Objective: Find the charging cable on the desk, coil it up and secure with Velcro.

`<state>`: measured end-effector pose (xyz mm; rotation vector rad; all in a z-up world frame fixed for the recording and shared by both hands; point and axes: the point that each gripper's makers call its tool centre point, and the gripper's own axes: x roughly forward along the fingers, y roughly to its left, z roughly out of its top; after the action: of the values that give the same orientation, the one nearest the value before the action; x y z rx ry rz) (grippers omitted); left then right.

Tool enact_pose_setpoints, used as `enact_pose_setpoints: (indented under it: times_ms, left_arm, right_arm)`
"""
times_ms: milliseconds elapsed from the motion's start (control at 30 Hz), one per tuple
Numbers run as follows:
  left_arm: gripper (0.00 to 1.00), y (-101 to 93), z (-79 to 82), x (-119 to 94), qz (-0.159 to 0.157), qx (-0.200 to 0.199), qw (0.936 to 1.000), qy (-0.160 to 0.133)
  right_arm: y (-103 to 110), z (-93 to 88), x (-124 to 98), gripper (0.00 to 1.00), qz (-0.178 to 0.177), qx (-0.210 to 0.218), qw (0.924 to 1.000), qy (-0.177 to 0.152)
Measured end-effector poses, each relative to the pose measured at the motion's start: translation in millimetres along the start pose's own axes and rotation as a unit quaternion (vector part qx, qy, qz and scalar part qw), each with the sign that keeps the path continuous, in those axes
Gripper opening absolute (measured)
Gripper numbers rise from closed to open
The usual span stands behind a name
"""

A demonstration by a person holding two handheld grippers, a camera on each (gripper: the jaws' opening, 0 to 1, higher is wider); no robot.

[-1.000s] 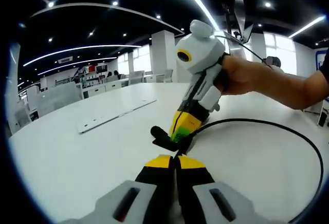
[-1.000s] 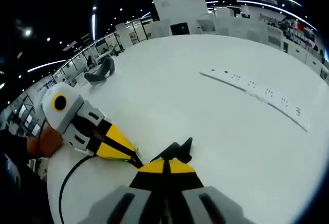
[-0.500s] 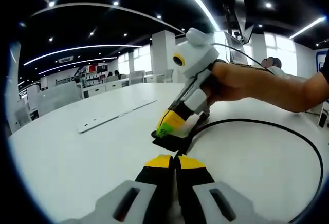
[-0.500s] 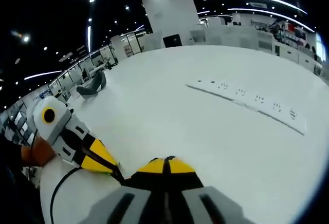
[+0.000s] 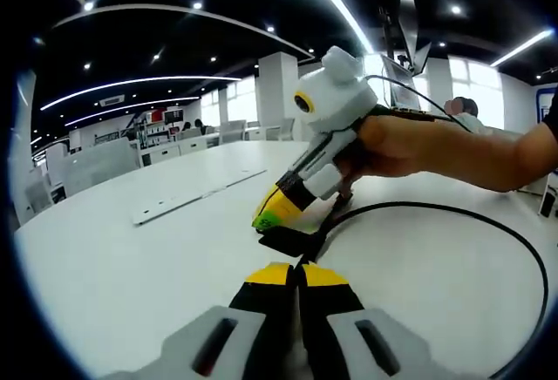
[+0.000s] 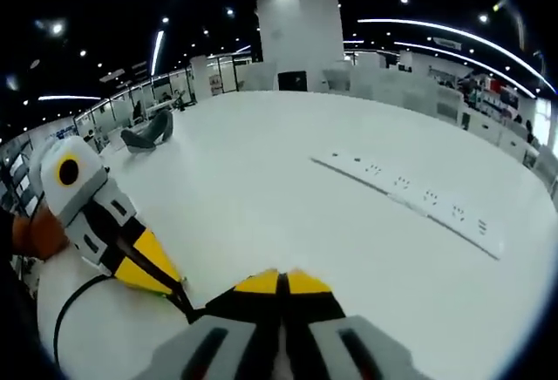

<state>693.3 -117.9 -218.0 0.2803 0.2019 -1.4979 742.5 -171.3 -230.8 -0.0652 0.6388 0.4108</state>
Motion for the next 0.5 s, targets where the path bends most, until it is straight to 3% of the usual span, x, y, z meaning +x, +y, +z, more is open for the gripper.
enact_pose_setpoints:
  times_ms: [167, 233, 367, 500]
  left_arm:
    - [0.04, 0.1, 0.0, -0.4, 0.001, 0.000, 1.0000, 0.000]
    - [0.04, -0.3, 0.1, -0.7, 0.000, 0.001, 1.0000, 0.000]
    - [0.04, -3.2, -0.4, -1.7, 0.000, 0.000, 1.0000, 0.001]
    - [0.04, -4.4, -0.6, -2.2, 0.001, 0.000, 1.0000, 0.001]
  right_arm:
    - [5.0, 1.9, -10.9, 0.02, 0.001, 0.006, 1.0000, 0.002]
    - [14.5, 15.4, -21.3, 0.02, 0.020, -0.005, 0.9997, -0.016]
    - [34.2, 10.1, -27.8, 0.02, 0.052, -0.010, 0.9983, 0.026]
    - [36.0, -5.5, -19.2, 0.02, 0.045, -0.013, 0.9970, 0.062]
